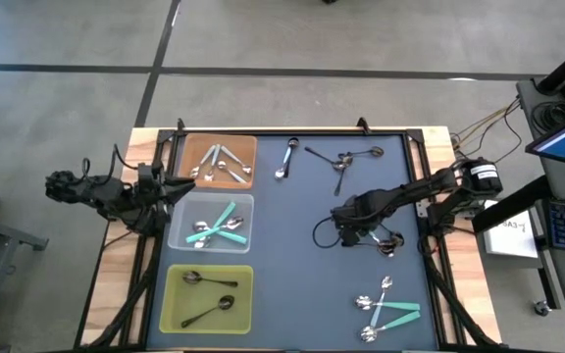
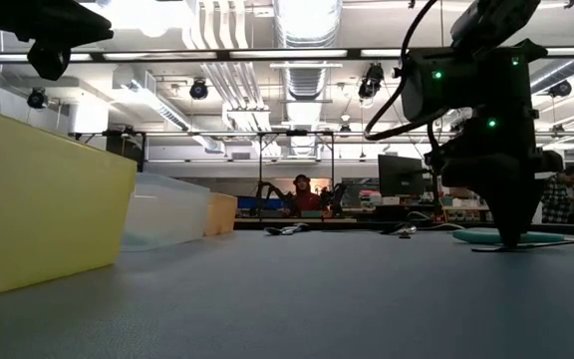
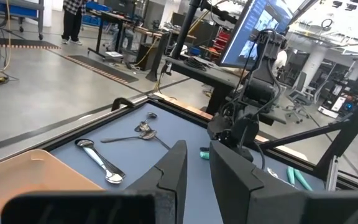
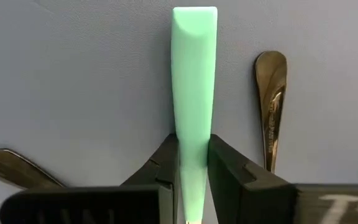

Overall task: Sort silverware by color (type)
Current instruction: Put the light green spoon into the transparent bin, then put the black spoon into the yellow bin

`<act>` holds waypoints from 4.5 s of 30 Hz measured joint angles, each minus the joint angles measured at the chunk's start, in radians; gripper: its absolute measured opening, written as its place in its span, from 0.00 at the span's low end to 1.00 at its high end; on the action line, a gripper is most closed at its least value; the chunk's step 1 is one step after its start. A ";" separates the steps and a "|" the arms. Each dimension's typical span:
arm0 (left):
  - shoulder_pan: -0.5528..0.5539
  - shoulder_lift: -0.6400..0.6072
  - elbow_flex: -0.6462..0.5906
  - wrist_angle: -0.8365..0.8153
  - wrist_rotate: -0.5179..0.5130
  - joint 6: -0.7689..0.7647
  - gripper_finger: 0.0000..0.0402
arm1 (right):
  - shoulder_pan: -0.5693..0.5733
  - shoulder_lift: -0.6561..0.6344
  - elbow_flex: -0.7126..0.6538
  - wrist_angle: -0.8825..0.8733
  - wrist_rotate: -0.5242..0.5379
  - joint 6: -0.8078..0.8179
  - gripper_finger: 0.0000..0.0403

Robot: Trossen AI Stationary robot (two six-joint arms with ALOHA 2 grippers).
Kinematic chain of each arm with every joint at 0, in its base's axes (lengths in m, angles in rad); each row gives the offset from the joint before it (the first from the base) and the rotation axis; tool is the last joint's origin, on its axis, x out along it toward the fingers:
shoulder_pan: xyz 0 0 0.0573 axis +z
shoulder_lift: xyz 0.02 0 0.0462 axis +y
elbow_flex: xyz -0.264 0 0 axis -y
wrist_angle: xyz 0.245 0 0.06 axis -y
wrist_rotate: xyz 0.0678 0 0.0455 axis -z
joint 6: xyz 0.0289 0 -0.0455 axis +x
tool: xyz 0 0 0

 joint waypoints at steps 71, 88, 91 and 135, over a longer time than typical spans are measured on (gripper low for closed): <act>0.000 0.000 0.084 -0.002 -0.075 0.036 0.13 | -0.071 0.464 0.754 1.321 -0.081 -0.642 0.11; 0.000 -0.002 0.240 -0.073 -0.075 0.188 0.13 | -0.098 0.588 1.045 0.727 -0.172 -0.541 0.40; 0.000 -0.002 0.244 -0.080 -0.075 0.188 0.13 | -0.104 0.577 1.168 0.395 -0.154 -0.606 0.41; 0.000 0.001 0.229 -0.240 -0.105 0.082 0.13 | 0.041 0.041 0.092 0.089 0.013 0.414 0.32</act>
